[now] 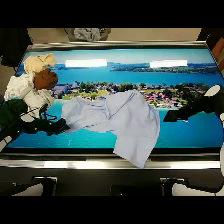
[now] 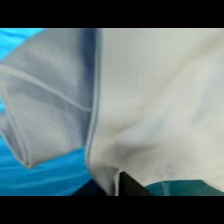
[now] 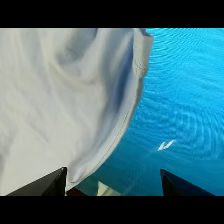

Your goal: Fold the shirts.

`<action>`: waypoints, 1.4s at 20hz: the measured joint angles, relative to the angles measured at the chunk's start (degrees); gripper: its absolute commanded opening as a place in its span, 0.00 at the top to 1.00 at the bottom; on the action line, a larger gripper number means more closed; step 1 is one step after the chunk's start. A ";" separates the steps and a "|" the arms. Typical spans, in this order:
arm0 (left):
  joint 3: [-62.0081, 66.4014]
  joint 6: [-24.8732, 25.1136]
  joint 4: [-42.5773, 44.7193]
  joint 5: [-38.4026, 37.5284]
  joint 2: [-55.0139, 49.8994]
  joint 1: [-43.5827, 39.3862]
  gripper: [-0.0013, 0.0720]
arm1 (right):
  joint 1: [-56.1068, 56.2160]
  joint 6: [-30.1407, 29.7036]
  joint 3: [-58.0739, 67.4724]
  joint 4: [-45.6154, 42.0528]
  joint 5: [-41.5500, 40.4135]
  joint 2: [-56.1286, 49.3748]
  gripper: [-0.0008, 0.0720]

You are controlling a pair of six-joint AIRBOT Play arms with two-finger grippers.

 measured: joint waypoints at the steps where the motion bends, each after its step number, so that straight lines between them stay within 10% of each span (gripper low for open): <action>1: -0.09 -0.15 0.07 0.72 0.00 -0.24 0.92 | 0.70 -0.35 -0.55 0.00 -0.59 0.00 0.01; 12: -0.20 2.32 0.09 3.17 5.09 -0.96 0.93 | 6.78 1.38 -2.64 6.36 -16.90 -8.02 0.06; 14: 0.42 4.00 -0.04 2.60 6.19 -1.44 0.93 | 7.87 0.81 -2.60 7.10 -17.64 -8.81 0.33; 16: 1.22 5.09 -0.11 2.29 6.93 -1.79 0.93 | 8.24 0.72 -2.67 6.99 -18.25 -9.35 0.92; 28: 18.93 8.85 -0.02 2.01 12.63 -0.42 0.93 | 8.76 -2.16 4.72 3.04 -20.00 4.35 0.92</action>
